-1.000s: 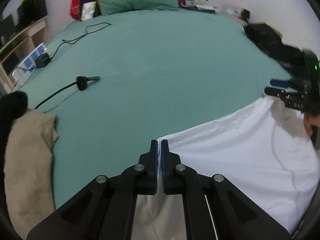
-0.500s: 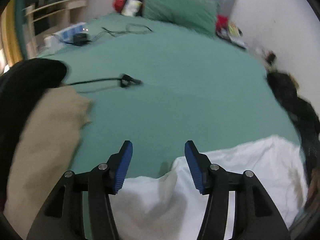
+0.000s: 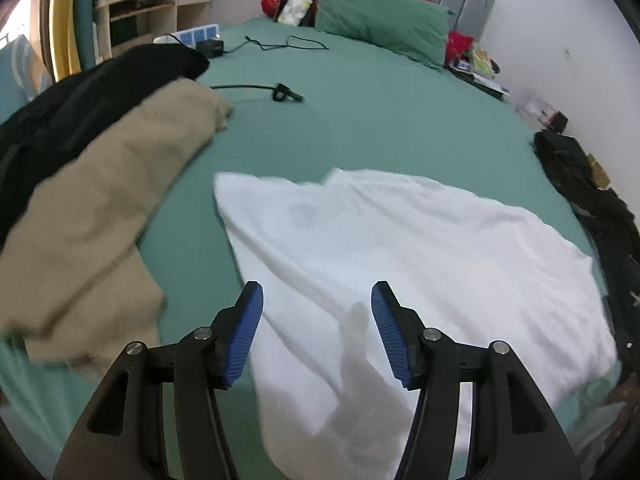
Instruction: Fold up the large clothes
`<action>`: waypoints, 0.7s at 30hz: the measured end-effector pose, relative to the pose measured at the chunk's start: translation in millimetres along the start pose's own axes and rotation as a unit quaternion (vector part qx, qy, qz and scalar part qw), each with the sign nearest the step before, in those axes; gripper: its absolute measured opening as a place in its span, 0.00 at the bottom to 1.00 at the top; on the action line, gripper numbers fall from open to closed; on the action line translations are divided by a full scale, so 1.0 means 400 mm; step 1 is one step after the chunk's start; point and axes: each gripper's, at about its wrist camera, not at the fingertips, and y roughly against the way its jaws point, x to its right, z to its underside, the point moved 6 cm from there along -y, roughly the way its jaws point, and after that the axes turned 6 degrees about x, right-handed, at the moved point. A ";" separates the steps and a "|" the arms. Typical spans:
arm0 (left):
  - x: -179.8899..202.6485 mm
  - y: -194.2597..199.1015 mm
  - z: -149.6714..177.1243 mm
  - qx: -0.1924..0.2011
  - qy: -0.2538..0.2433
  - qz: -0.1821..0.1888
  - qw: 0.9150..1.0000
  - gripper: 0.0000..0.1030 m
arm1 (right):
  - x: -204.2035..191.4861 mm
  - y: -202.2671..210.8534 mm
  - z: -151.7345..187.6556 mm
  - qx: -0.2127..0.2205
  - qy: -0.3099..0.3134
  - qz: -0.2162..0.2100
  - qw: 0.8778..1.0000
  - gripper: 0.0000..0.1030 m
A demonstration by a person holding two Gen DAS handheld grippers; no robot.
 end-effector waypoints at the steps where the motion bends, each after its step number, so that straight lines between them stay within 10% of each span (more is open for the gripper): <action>1: 0.013 0.018 0.008 0.005 -0.003 0.004 1.000 0.58 | 0.004 0.010 0.010 0.001 -0.008 -0.002 1.000 0.78; 21: 0.380 0.070 0.164 -0.017 -0.088 0.058 0.994 0.58 | 0.020 -0.062 0.124 -0.059 -0.118 -0.124 0.983 0.84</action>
